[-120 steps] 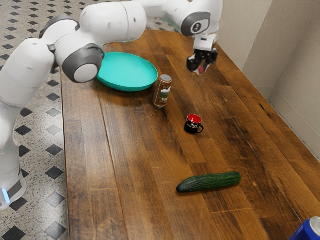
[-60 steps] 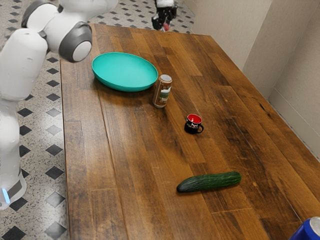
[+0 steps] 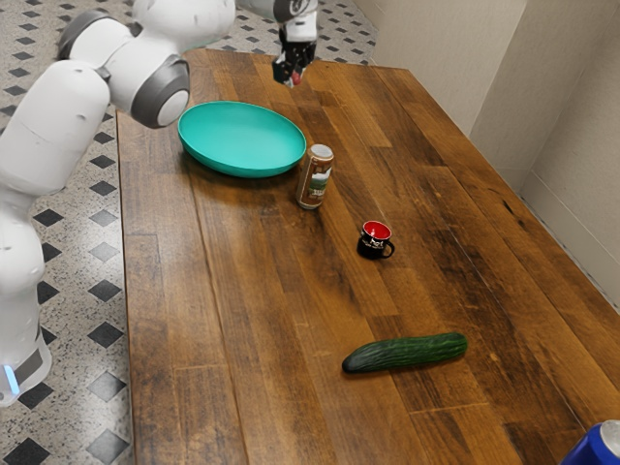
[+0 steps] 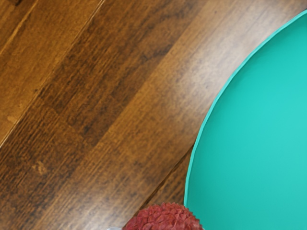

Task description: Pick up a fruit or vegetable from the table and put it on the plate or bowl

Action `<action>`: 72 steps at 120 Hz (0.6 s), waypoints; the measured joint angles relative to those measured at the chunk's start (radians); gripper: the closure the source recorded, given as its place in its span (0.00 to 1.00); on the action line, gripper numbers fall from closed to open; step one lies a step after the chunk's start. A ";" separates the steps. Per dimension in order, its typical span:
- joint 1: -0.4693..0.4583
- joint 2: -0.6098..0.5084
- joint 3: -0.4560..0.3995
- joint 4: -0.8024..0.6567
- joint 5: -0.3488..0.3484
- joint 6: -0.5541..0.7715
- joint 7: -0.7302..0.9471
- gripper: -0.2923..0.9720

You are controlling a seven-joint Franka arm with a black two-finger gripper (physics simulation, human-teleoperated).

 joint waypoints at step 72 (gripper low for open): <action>-0.037 -0.031 0.002 0.018 0.005 -0.019 0.009 0.26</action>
